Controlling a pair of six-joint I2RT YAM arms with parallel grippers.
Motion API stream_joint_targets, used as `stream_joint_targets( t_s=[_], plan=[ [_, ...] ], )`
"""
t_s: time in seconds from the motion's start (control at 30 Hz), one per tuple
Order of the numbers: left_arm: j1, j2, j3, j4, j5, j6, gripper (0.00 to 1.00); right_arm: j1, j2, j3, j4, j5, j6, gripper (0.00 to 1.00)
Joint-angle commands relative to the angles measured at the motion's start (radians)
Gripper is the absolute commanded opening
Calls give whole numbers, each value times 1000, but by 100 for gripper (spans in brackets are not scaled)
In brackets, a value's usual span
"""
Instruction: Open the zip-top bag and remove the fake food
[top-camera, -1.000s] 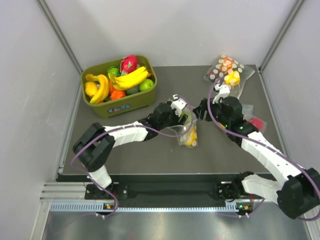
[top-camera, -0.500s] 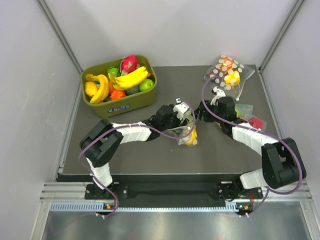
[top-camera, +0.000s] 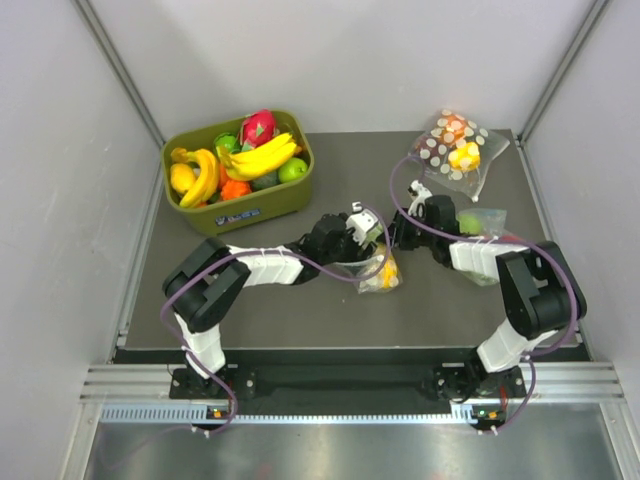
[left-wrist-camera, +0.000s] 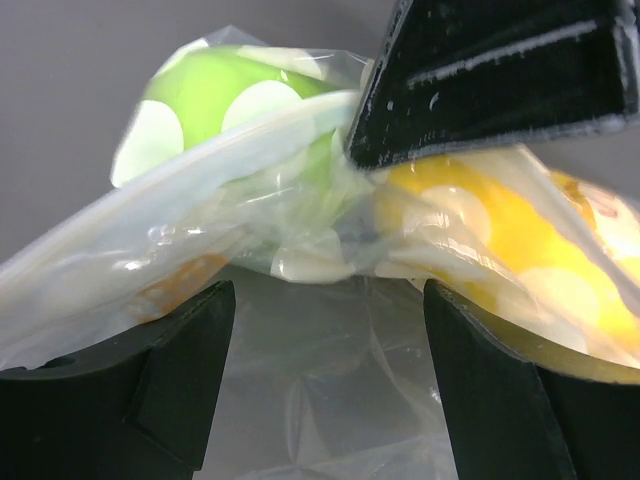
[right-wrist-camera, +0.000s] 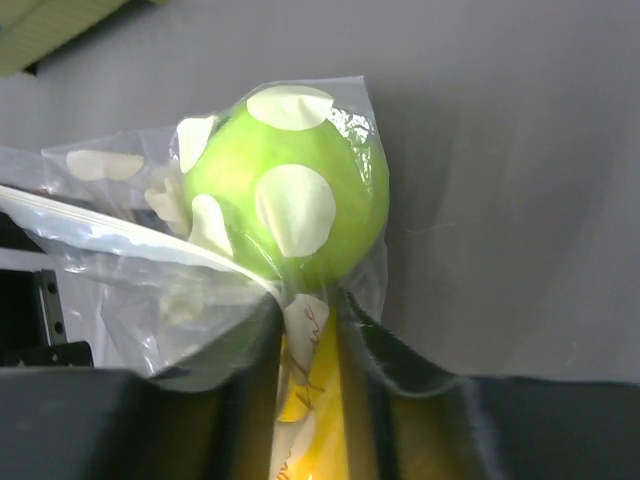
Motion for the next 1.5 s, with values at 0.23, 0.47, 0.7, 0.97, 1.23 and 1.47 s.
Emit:
stream_joint_targets(
  t_s=[0.23,0.47,0.7,0.97,1.23,1.47],
  plan=[
    [25,-94,-70,120,-52,31,82,-4,35,60,-49,10,-52,0],
    [32,-135,-125,190,-141,123,82,-4,-14,47,-97,-39,-57,0],
    [48,-128,-139,189,-122,141,81,-6,-101,52,-103,-151,-33,58],
    [48,-163,-211,224,-123,131,80,-13,-255,109,-157,-90,-60,73],
    [48,-194,-241,250,-101,118,81,-29,-180,170,-120,-77,-41,75],
    [48,-188,-242,282,-86,106,81,40,-71,185,-129,22,-76,74]
  ],
)
